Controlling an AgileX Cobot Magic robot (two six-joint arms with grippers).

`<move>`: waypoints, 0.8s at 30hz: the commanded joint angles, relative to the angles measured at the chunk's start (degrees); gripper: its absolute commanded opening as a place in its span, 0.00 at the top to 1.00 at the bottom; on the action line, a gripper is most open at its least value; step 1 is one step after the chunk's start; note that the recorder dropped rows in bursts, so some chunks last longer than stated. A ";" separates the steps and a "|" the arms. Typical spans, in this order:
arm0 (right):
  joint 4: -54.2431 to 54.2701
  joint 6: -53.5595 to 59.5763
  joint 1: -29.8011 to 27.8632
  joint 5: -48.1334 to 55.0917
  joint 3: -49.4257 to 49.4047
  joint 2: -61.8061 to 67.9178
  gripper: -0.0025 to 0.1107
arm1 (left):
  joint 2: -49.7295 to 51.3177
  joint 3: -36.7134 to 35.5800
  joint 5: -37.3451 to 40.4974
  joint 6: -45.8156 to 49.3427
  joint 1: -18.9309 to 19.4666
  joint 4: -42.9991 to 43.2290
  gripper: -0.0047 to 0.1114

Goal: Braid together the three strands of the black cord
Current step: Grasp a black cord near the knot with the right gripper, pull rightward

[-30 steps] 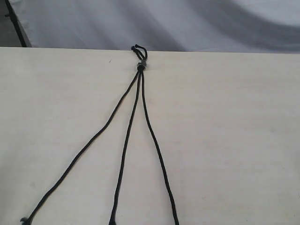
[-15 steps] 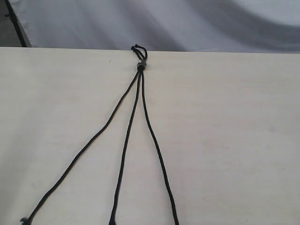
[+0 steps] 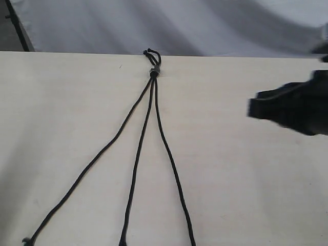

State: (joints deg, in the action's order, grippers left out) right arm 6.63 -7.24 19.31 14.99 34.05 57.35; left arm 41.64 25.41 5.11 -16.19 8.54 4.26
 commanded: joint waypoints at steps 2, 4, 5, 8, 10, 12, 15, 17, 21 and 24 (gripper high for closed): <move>0.16 1.10 14.52 2.54 11.30 18.30 0.82 | 9.80 0.27 5.82 1.31 -0.09 -0.10 0.96; 0.16 1.10 18.55 5.60 16.25 25.04 0.66 | 12.62 0.27 6.32 1.31 -0.09 -0.10 0.96; 0.16 0.99 20.22 7.23 18.80 28.26 0.60 | 13.95 0.27 6.21 1.31 -0.09 -0.10 0.96; 0.16 0.48 23.90 14.59 26.25 37.34 0.54 | 16.81 0.27 6.08 1.31 -0.09 -0.10 0.96; 0.16 0.48 25.47 19.52 30.84 42.33 0.54 | 17.83 0.27 6.08 1.31 -0.09 -0.10 0.96; 0.16 0.48 26.48 23.89 35.32 47.31 0.54 | 18.40 0.27 6.08 1.31 -0.09 -0.10 0.96; 0.16 0.38 26.80 27.00 39.85 52.96 0.54 | 18.40 0.27 6.08 1.31 -0.09 -0.10 0.96; 0.16 0.04 26.80 27.90 42.01 55.74 0.54 | 18.40 0.27 6.08 1.31 -0.09 -0.10 0.96; -2.24 -2.93 26.80 27.81 43.92 60.00 0.54 | 18.39 0.27 5.68 1.31 -0.09 -0.10 0.96; -4.22 -3.03 26.80 27.57 44.02 61.81 0.58 | 18.39 0.27 5.68 1.31 -0.09 -0.10 0.96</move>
State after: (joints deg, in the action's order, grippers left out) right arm 4.80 -9.61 46.06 42.15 77.62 117.76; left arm 59.97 25.41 11.15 -15.16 8.54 4.26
